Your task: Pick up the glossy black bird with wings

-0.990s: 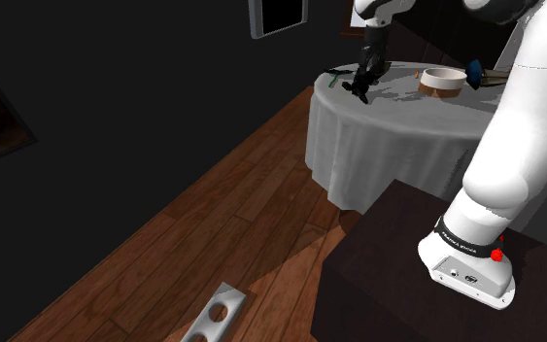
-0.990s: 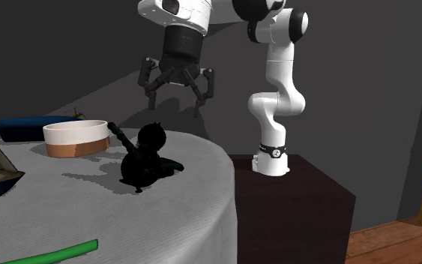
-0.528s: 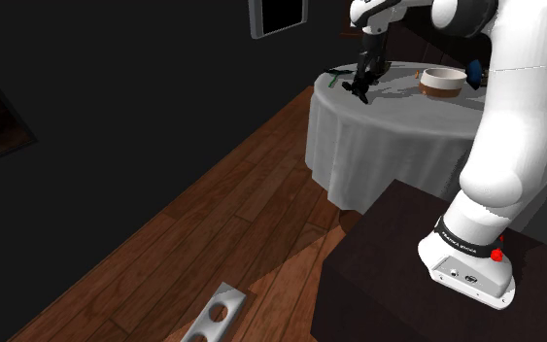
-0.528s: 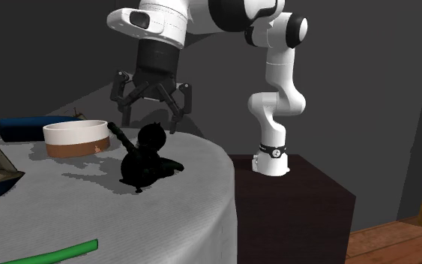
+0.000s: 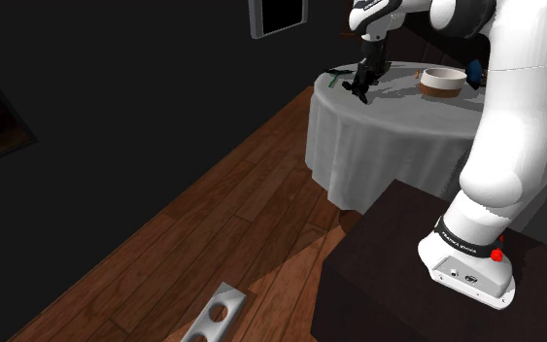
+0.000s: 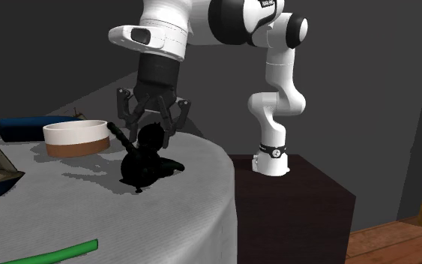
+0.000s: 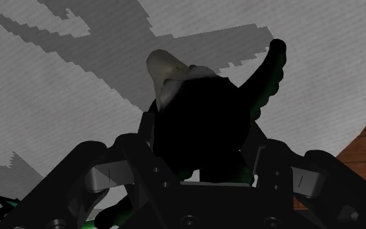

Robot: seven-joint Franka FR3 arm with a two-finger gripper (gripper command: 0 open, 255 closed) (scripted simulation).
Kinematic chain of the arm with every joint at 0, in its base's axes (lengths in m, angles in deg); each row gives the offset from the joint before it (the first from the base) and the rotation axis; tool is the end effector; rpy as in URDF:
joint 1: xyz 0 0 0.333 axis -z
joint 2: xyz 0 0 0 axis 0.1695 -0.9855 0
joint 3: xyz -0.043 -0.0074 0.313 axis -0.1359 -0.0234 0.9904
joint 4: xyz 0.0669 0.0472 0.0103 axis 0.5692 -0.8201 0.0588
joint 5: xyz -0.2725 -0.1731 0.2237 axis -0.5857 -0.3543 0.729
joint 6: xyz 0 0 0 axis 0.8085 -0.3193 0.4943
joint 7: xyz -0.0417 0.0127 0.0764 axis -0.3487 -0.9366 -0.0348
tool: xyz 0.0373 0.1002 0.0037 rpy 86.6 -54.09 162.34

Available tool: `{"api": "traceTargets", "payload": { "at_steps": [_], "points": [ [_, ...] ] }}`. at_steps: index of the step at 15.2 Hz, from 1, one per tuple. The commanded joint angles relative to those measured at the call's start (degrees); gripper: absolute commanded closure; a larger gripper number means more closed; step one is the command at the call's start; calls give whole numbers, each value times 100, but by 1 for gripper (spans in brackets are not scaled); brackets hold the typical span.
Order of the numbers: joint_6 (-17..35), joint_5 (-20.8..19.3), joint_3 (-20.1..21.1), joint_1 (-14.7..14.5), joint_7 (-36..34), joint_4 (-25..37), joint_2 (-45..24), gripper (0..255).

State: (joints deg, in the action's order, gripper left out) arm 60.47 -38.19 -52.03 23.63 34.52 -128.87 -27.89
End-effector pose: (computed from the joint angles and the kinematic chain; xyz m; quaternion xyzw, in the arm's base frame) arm 0.5303 -0.4059 0.4541 0.9956 0.0069 0.0258 0.0901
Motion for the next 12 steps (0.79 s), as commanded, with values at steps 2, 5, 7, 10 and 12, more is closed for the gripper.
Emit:
{"api": "traceTargets", "payload": {
  "at_steps": [2, 5, 7, 10, 12],
  "points": [
    [3, 1, 1, 1, 0, -6, -6, 255],
    [0, -1, 0, -1, -2, -8, -2, 255],
    [0, -1, 0, -1, -2, -7, -2, 255],
    [-142, -13, -8, 2, 2, 110, 26, 255],
    [-285, -25, -16, 4, 4, 230, 52, 255]
  ]
}}
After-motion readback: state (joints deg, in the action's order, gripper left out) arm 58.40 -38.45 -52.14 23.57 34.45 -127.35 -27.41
